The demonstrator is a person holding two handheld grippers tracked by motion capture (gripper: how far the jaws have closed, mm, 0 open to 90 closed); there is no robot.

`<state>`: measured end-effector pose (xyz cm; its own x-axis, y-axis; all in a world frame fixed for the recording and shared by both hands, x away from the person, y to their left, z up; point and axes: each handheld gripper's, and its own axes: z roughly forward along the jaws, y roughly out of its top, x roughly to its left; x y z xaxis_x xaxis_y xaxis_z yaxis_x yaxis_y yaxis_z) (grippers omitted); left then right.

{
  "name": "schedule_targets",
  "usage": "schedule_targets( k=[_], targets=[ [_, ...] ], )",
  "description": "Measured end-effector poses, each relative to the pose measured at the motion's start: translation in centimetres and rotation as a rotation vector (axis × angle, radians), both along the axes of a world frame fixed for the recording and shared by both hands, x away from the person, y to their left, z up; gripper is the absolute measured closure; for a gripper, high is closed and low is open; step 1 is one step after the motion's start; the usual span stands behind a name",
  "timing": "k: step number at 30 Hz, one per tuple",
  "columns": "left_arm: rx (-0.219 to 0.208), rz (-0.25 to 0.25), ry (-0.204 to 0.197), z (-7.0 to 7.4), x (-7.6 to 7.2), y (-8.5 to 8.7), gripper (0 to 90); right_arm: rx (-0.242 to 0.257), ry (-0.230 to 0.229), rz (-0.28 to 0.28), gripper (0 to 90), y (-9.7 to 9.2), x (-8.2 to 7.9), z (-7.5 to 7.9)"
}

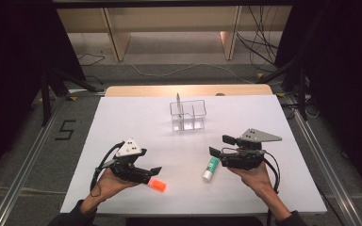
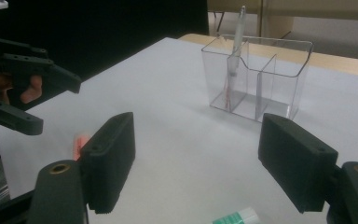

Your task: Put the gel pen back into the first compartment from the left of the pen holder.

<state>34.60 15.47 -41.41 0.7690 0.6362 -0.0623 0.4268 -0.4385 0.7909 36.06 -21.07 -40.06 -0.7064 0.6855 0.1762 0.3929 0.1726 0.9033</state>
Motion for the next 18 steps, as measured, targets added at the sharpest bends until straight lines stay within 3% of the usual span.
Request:
schedule_targets(
  k=[8, 11, 18],
  targets=[
    [0.064, -0.033, -0.001, 0.0, 0.3, -0.2, 15.1, 0.012, -0.015, -0.012, 26.8, -1.0, -1.3, -0.3],
    [0.07, -0.033, -0.012, 0.2, 0.5, -0.2, 15.1, 0.009, -0.019, -0.013, 26.0, -1.2, -1.7, -0.4],
    [0.109, -0.061, 0.017, 0.3, 0.8, -0.6, 15.1, 0.007, -0.011, -0.022, 24.9, -2.0, -2.8, -0.8]
  ],
)
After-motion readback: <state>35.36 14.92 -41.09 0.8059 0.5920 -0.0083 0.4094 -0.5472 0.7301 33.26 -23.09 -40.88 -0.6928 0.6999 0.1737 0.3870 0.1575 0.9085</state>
